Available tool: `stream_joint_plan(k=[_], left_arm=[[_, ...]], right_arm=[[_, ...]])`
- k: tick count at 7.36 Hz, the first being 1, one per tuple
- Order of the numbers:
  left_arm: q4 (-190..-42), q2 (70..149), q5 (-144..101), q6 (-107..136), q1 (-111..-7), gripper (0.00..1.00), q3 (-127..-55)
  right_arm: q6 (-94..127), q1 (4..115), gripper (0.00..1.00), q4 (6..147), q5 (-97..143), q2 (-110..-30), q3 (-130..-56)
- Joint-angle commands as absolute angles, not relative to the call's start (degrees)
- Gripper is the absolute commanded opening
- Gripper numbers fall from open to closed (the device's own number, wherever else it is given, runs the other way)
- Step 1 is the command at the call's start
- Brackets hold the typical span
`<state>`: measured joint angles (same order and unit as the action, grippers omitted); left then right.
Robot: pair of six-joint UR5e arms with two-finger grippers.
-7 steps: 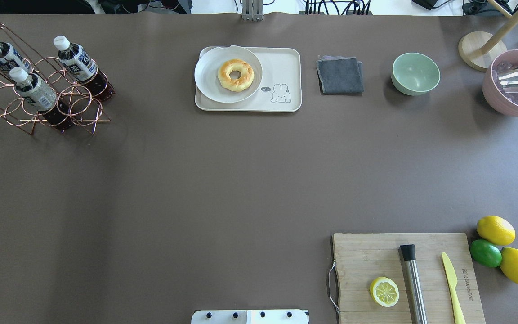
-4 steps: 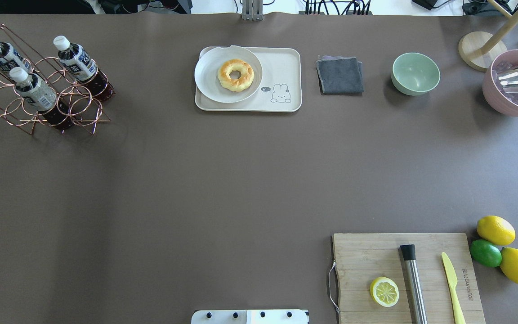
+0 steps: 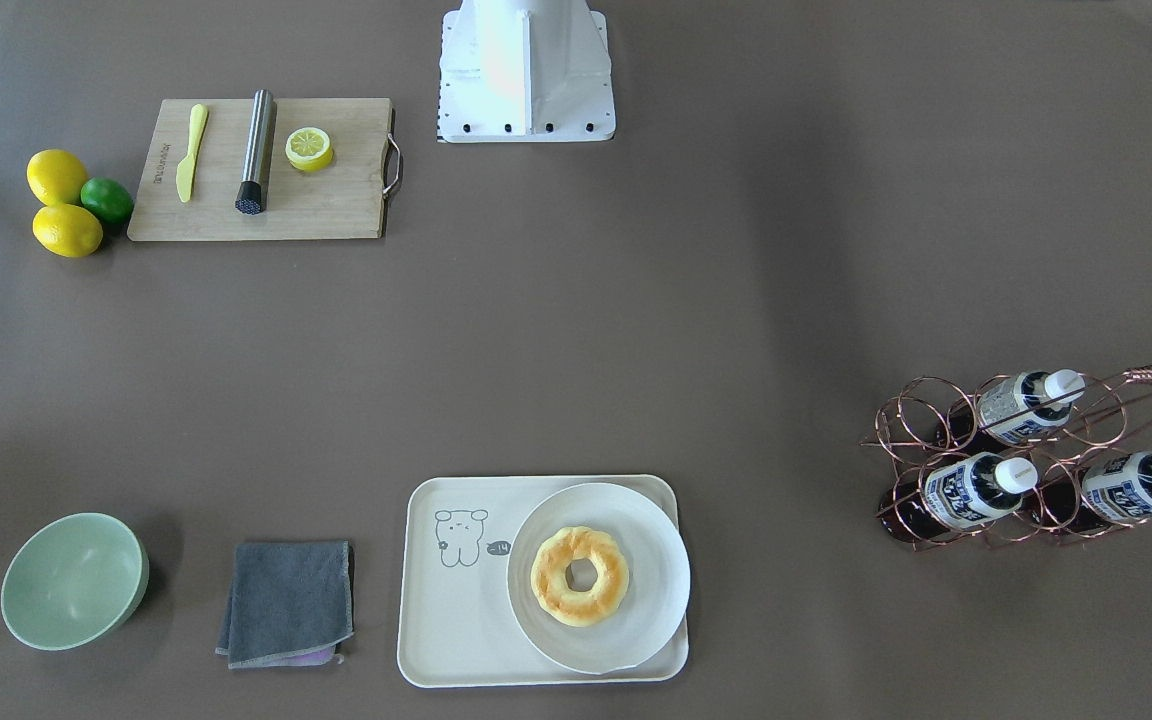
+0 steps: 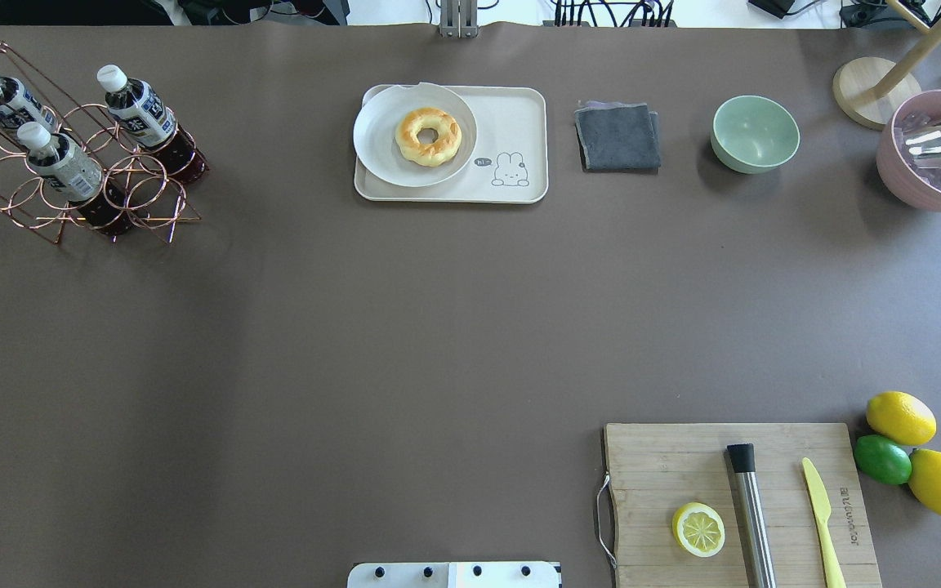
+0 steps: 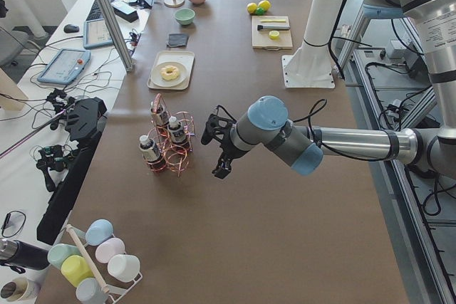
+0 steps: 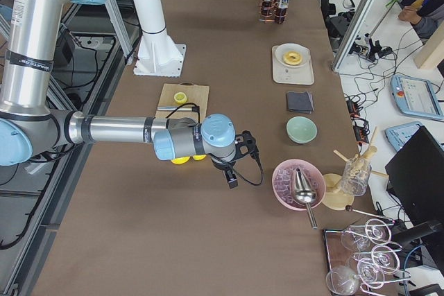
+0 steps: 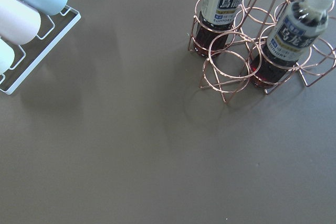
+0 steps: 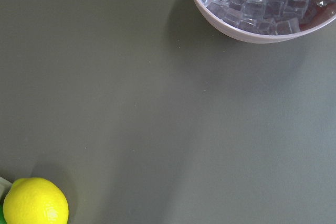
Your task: Place tea on tray
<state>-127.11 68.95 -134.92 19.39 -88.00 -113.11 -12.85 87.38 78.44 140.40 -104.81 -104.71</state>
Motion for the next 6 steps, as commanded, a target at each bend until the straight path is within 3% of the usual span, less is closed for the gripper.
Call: stream_joint_plan(k=[1, 4, 6], left_arm=[[-127.44, 74.60, -128.95, 28.36, -81.15, 0.97, -113.12], [-127.01, 80.93, -116.77, 32.86, -70.18, 0.97, -112.68], [-126.74, 84.27, -116.02, 39.42, -66.73, 0.97, -111.71]], right_arm=[[-10.47, 87.36, 1.00, 78.49, 140.80, -104.85, -104.77], [1.56, 84.91, 1.00, 78.66, 141.68, -102.22, -104.77], [-2.43, 84.20, 1.00, 77.79, 140.80, -101.87, -105.11]])
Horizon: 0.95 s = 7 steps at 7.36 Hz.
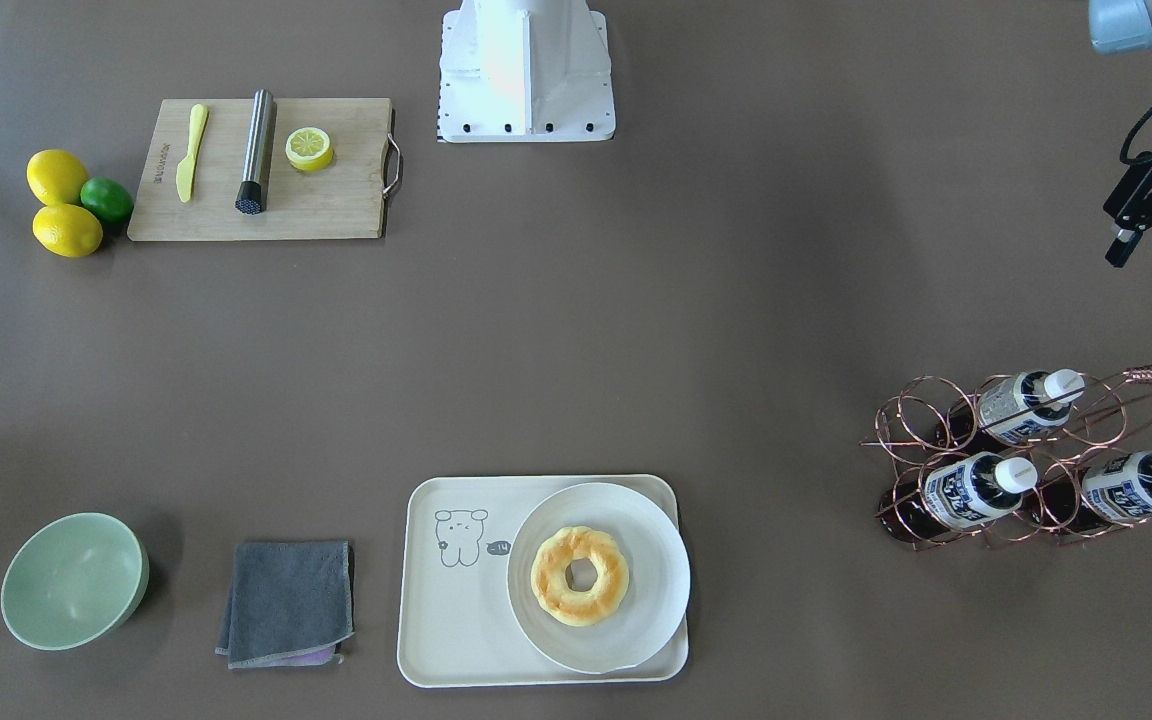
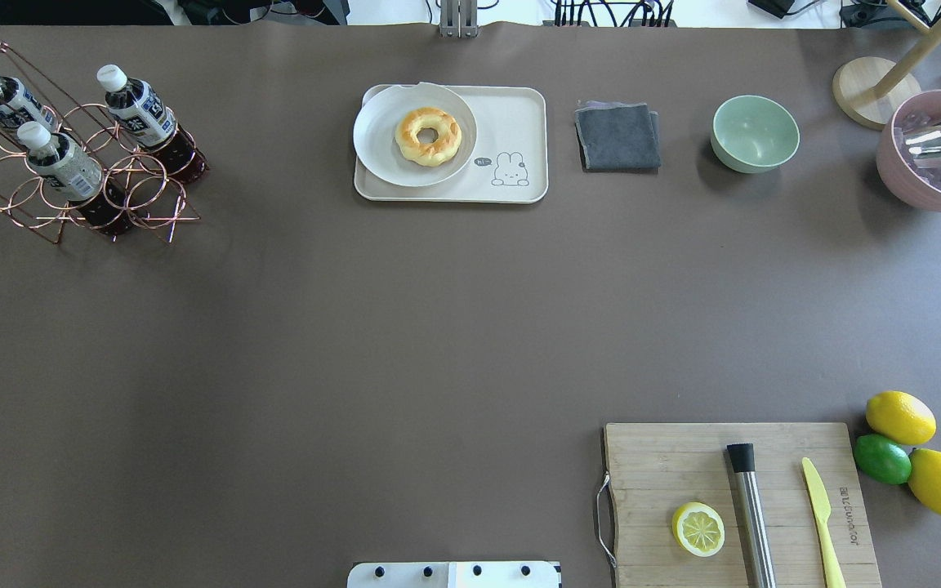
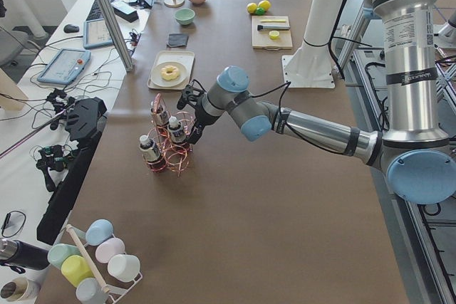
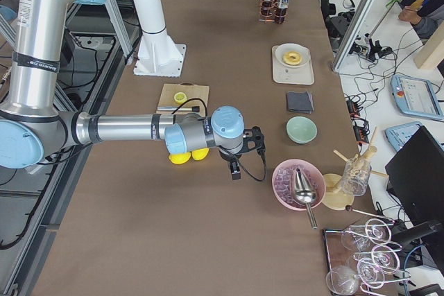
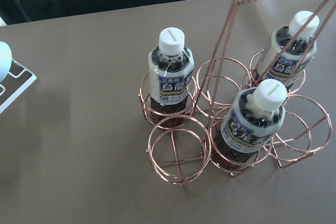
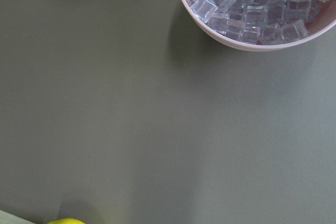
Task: Place tea on tray
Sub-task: 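Lower the left gripper onto a tea bottle cap in the copper rack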
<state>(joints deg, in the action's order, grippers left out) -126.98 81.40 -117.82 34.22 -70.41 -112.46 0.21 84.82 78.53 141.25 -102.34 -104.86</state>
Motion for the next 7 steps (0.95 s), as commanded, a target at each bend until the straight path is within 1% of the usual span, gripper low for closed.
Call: stream_joint_plan(k=[1, 3, 7], left_arm=[[-126.74, 84.81, -116.02, 39.90, -66.27, 0.97, -111.54], [-126.74, 86.73, -116.02, 40.95, -66.09, 0.97, -110.40], [-126.74, 92.00, -111.54, 41.04, -63.81, 0.97, -105.66]], right_arm=[[-8.64, 84.11, 1.00, 77.00, 137.93, -101.34, -104.68], [-11.08, 84.11, 1.00, 76.99, 137.37, -101.34, -104.68], [-10.64, 84.11, 1.00, 76.99, 137.46, -102.13, -104.59]])
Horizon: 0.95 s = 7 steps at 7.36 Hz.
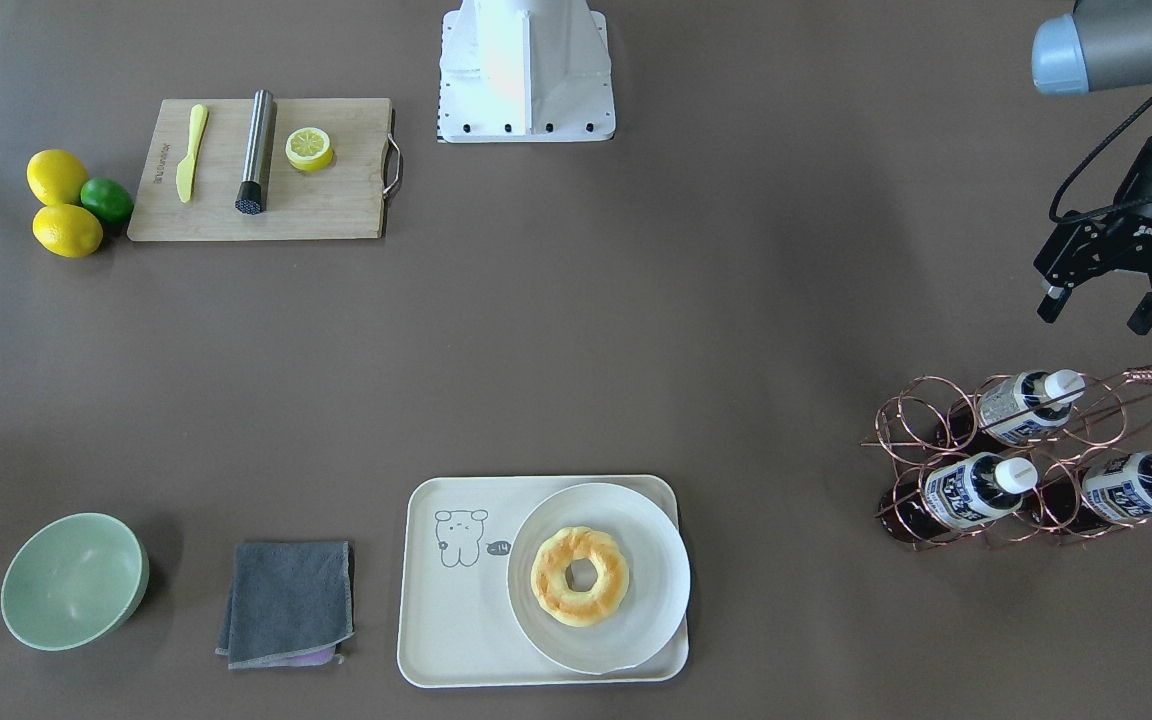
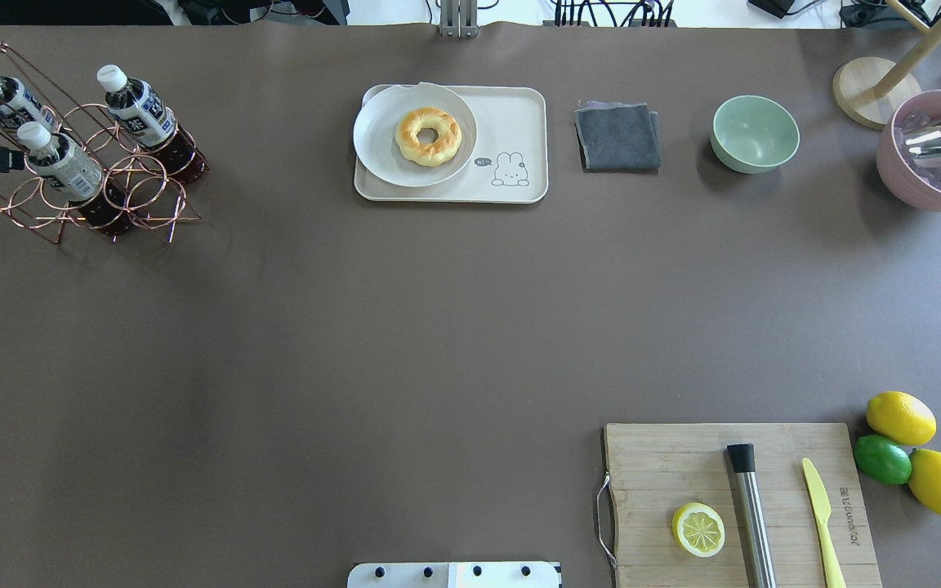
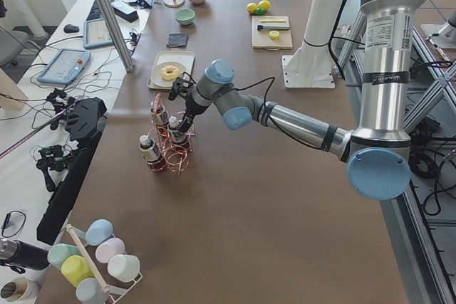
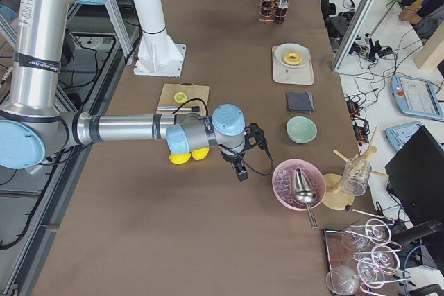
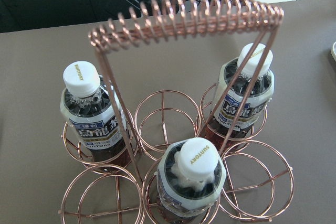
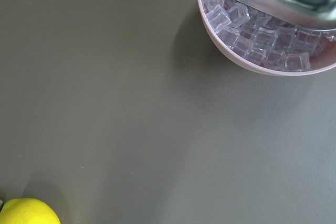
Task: Place tea on tray
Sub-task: 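Lower the left gripper onto a tea bottle cap in the copper rack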
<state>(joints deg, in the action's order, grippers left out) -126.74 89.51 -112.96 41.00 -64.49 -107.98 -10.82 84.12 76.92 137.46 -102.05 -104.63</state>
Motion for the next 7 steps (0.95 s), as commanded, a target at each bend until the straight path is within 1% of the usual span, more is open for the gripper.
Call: stream_joint_plan(k=[1, 3, 5, 6, 7], left_arm=[[-126.74, 92.89, -111.53, 40.96, -63.81, 0.97, -104.60], [-126.74, 94.74, -111.53, 40.87, -63.81, 0.96, -102.93], [-126.74, 95.88, -111.53, 40.61, -63.63, 0.93, -101.26], [-126.74, 96.15, -111.45, 40.78, -63.63, 0.90, -100.55], [-126.74, 96.41, -111.45, 40.87, -63.63, 0.81, -100.37]], right_arm=[[-10.63, 84.11, 1.00, 76.91, 137.46, -102.13, -104.24], [-10.81, 84.11, 1.00, 76.90, 137.46, -102.66, -104.15], [-10.81, 84.11, 1.00, 76.82, 137.37, -102.57, -103.63], [-10.81, 84.11, 1.00, 76.82, 137.37, -102.57, -103.62], [-10.72, 84.11, 1.00, 76.82, 137.37, -102.57, -103.62]])
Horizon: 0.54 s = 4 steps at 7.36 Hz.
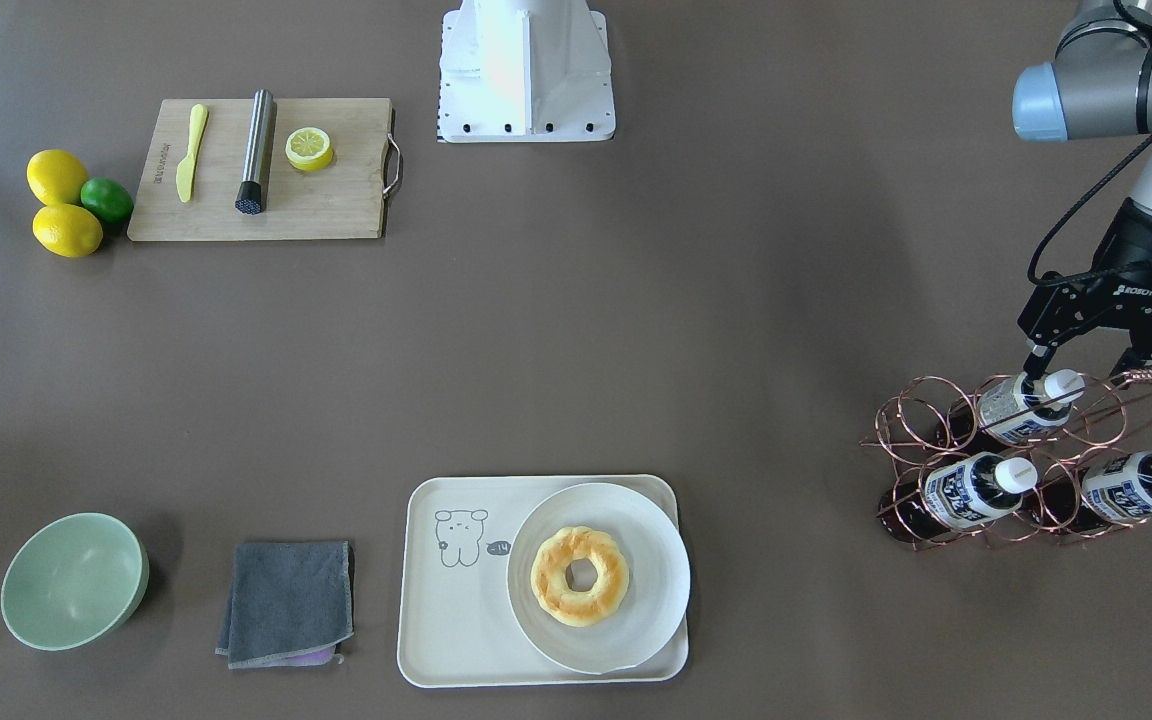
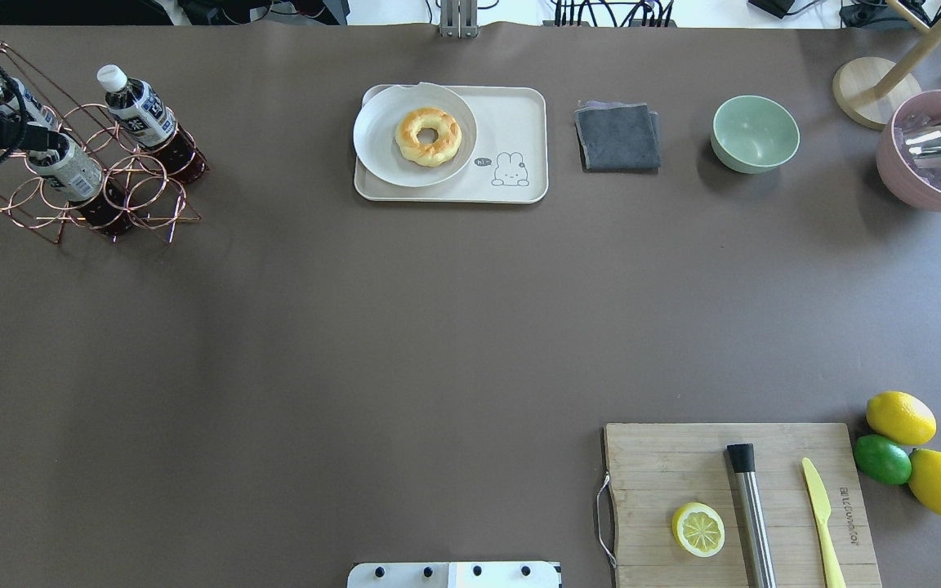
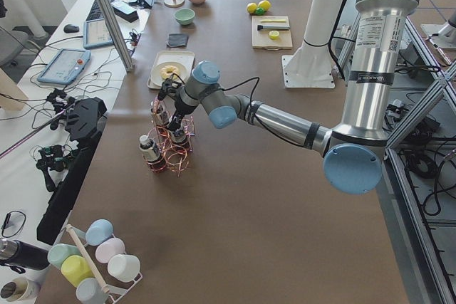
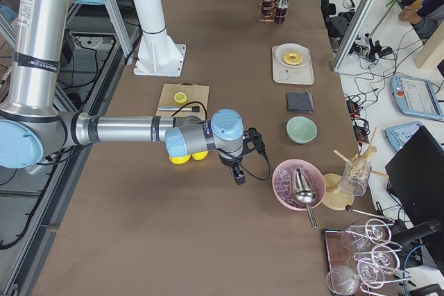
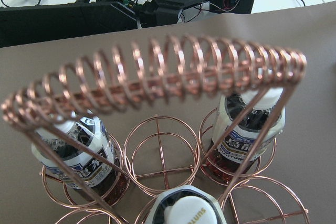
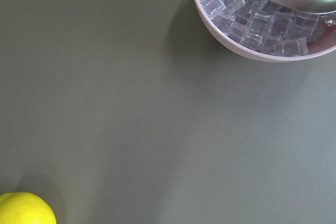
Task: Place tea on tray
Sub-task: 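Lower the left gripper onto a tea bottle cap in the copper rack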
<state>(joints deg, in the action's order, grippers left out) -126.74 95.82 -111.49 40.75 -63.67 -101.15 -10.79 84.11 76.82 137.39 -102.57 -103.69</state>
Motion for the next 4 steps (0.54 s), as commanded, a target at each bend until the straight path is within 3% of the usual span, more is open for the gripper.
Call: stream_joint_plan(k=[1, 4], left_arm=[[-126.74, 96.33, -110.92, 40.96, -63.55, 0.73, -100.37], [-125.60, 96.42, -110.65, 41.04, -63.54, 0.44, -100.55]], right_arm=[[-10.72, 84.11, 1.00, 76.73, 137.37, -102.57, -103.71], [-10.72, 84.11, 1.00, 76.73, 137.37, -102.48, -103.89]])
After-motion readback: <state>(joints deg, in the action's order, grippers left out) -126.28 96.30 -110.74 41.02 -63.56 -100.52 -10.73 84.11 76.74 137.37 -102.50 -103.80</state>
